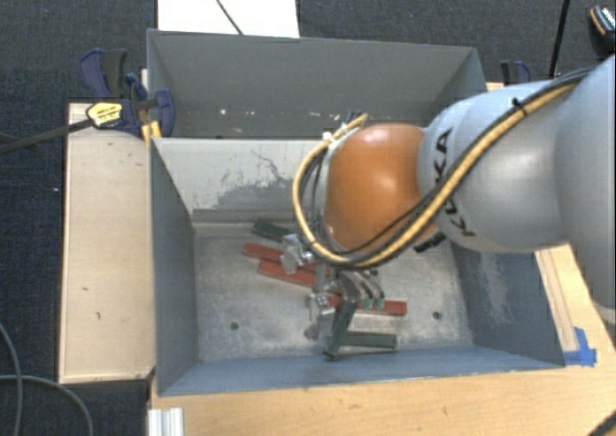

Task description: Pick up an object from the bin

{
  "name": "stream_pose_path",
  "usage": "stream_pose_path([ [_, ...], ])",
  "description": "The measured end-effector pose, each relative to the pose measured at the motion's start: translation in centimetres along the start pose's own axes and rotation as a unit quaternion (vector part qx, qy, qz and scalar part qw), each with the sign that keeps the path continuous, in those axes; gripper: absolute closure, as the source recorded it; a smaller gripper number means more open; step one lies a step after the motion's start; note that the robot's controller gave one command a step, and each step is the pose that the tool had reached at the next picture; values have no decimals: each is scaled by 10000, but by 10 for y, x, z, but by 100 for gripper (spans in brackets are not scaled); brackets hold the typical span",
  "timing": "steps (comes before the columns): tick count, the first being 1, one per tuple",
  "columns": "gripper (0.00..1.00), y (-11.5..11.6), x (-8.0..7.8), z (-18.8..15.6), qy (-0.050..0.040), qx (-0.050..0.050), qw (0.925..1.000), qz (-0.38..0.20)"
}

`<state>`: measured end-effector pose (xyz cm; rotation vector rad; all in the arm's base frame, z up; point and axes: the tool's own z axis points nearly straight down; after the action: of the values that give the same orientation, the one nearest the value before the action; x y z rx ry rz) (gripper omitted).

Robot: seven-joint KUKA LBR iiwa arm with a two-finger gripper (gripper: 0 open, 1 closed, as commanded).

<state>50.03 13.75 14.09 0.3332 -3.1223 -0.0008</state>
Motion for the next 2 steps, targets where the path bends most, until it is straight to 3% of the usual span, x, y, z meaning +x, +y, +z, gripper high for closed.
stream_pose_path([
  [1,0,-43,-53,74,-26,3,9996,277],
  [2,0,-118,-11,65,-5,11,9829,1839],
])
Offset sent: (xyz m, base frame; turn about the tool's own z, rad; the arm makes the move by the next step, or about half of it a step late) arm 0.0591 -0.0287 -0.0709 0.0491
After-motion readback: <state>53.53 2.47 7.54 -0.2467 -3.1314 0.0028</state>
